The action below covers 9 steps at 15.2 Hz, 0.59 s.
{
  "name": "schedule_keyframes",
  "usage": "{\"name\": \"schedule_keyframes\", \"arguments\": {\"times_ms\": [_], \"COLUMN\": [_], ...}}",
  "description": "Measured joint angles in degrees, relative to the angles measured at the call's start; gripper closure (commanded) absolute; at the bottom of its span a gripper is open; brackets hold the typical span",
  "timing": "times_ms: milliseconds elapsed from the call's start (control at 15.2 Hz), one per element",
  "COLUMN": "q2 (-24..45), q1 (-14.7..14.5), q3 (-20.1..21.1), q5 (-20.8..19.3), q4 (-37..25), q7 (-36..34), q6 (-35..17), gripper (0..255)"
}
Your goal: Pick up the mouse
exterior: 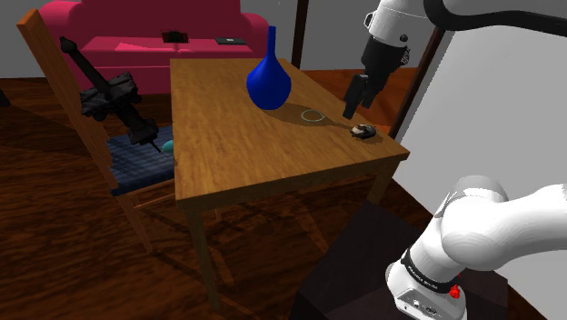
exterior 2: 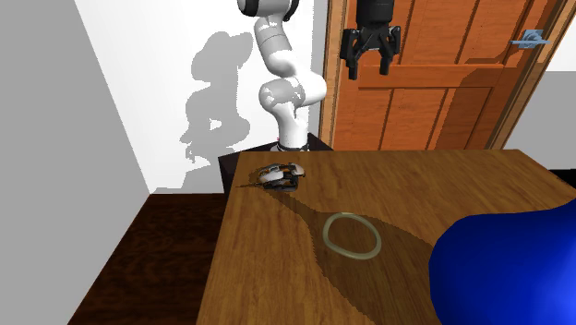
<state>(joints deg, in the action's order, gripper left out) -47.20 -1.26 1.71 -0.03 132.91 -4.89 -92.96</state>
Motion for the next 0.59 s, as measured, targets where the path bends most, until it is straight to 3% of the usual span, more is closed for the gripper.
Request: {"name": "schedule_keyframes", "arguments": {"times_ms": [198,594], "q2": [-1.8,-8.0], "q1": [-0.5,-2.4], "q3": [-1.8,-10.5], "q5": [-1.5,-9.1], "q4": [2.6,11.0], "q7": [3.7,21.3], "q6": [-1.2,-5.7], "gripper": [0,0]}}
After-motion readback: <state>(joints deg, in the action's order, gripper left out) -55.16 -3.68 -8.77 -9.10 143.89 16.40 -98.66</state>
